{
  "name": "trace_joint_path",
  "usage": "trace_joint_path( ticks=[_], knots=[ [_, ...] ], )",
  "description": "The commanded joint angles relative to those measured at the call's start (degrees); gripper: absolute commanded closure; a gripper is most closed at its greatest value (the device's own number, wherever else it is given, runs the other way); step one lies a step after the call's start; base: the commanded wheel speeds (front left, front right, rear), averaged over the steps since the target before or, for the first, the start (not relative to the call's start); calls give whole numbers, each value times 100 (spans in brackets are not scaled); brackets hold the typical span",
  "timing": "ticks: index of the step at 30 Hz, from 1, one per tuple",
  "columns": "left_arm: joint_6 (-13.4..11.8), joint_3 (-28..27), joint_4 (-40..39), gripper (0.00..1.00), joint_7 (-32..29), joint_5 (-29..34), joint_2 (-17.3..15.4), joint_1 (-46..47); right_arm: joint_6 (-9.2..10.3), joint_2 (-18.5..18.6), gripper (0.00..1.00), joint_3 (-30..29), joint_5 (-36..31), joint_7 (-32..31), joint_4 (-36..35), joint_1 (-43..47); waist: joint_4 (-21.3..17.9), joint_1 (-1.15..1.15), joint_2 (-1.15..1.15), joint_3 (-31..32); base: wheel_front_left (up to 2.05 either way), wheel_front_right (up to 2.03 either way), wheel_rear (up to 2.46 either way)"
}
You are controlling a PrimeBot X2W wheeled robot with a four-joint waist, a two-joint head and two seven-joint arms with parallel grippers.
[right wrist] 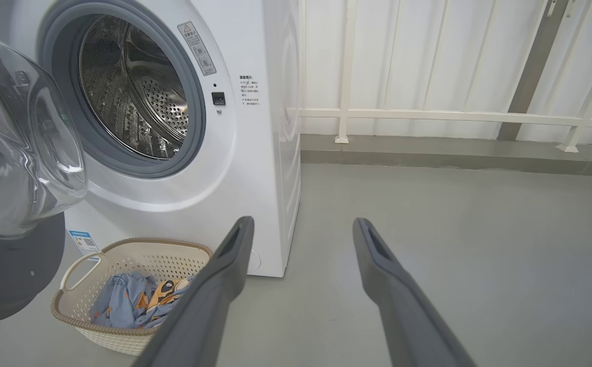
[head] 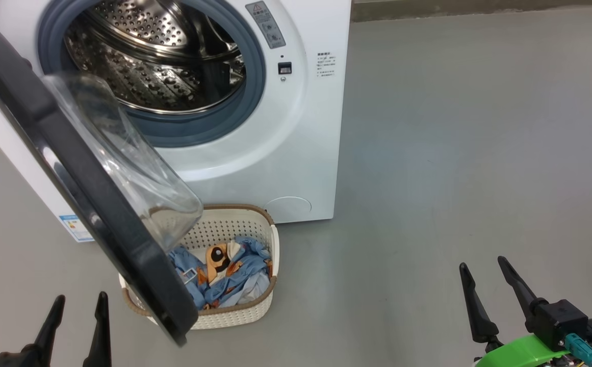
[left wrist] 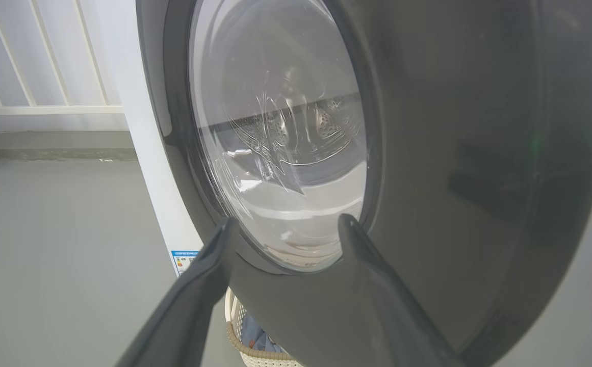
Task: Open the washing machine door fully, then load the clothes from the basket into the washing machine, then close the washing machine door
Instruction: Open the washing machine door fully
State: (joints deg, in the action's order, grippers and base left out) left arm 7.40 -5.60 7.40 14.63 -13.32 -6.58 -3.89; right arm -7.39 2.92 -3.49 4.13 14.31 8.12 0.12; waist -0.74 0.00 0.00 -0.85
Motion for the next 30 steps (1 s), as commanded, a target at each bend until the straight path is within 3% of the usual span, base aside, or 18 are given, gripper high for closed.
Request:
trace_joint_path(
  ticks=[1,22,23,24,25,30],
  knots=[
    [9,-163,-145,0,37,42,-119,107,-10,10,0,111,-42,69,-114,-101,9,0,0,5,0,0,0],
    [9,-108,-140,0,37,48,-145,65,-10,-3,0,38,-8,69,15,-86,59,0,0,80,0,0,0],
    [9,-104,-137,7,37,46,-146,65,-10,-3,0,36,-1,69,19,-83,62,0,0,82,0,0,0],
    [9,-95,-130,73,37,43,-147,66,-10,-3,0,33,4,69,22,-80,64,0,0,84,0,0,0],
    [9,-74,-124,100,37,34,-147,65,-10,-3,0,33,6,69,27,-78,64,0,0,86,0,0,0],
    [9,-369,-586,100,37,108,-92,196,-10,-3,0,51,27,69,-6,-79,69,0,0,81,0,0,0]
  ],
)
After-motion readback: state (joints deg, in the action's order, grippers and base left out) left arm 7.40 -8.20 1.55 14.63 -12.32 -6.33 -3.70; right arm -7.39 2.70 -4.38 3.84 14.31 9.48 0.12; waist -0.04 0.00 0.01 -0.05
